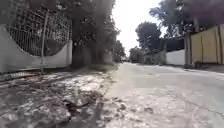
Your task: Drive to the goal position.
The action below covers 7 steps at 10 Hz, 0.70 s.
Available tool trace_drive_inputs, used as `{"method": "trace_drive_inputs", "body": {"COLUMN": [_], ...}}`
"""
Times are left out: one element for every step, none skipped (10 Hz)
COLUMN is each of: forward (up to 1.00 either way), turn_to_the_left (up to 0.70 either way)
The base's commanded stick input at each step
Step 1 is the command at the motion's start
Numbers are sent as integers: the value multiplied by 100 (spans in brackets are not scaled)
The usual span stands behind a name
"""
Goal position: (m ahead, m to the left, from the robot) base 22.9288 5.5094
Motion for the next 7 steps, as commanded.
{"method": "trace_drive_inputs", "body": {"forward": [100, 100, 100, 100, 100, 100, 100], "turn_to_the_left": [-4, 0, 0, 0, 0, 0, 0]}}
